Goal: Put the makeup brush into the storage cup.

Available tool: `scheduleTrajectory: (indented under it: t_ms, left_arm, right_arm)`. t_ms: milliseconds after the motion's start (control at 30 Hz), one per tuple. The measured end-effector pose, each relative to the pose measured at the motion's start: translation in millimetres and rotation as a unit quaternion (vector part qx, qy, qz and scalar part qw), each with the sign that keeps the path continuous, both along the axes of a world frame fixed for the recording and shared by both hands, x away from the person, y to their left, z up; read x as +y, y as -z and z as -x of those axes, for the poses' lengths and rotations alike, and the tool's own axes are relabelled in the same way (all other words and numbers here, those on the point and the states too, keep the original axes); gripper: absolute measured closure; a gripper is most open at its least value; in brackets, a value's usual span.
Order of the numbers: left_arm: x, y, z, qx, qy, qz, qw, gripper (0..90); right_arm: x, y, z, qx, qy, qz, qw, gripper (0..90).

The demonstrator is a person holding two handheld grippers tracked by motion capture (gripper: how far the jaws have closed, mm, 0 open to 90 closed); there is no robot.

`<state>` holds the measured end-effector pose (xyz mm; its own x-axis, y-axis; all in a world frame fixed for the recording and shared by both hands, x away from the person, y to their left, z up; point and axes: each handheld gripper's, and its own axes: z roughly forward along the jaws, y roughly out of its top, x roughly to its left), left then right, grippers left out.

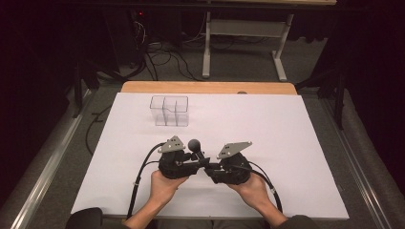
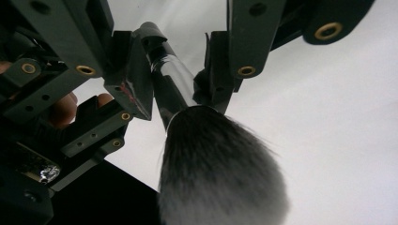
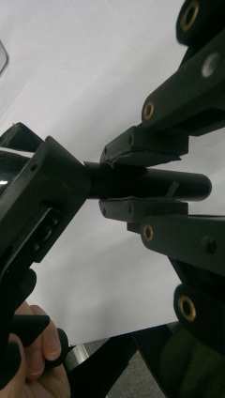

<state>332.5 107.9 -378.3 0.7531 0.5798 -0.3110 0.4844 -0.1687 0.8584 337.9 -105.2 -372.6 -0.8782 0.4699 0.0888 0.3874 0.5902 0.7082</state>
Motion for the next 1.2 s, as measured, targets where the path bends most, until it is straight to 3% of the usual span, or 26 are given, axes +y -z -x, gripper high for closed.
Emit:
scheduleTrajectory:
  t_ms: [333,533,733,1000,1200]
  left_arm:
    - [-0.6,-3.3,0.8,0.0,0.021,0.008,0.9998,68.5]
    - [-4.8,-5.6,2.7,-0.008,0.036,-0.007,0.9993,70.1]
    - [-7.1,-8.5,5.4,-0.012,0.049,-0.011,0.9987,70.1]
    - [-0.5,-10.0,2.8,-0.012,0.039,-0.011,0.9991,70.1]
    - [0.2,-10.5,2.7,-0.012,0.04,-0.005,0.9991,70.0]
  right_arm:
    - [-1.2,0.9,-1.0,0.007,-0.009,-0.008,0.9999,76.0]
    - [-2.4,2.6,-2.7,0.017,-0.019,-0.01,0.9996,73.2]
    - [-0.9,3.0,-1.2,0.019,-0.021,-0.009,0.9996,63.8]
    - [-9.8,1.0,-0.2,0.014,-0.019,-0.016,0.9996,46.3]
    - [-17.8,-0.5,0.8,0.021,-0.017,-0.03,0.9992,41.3]
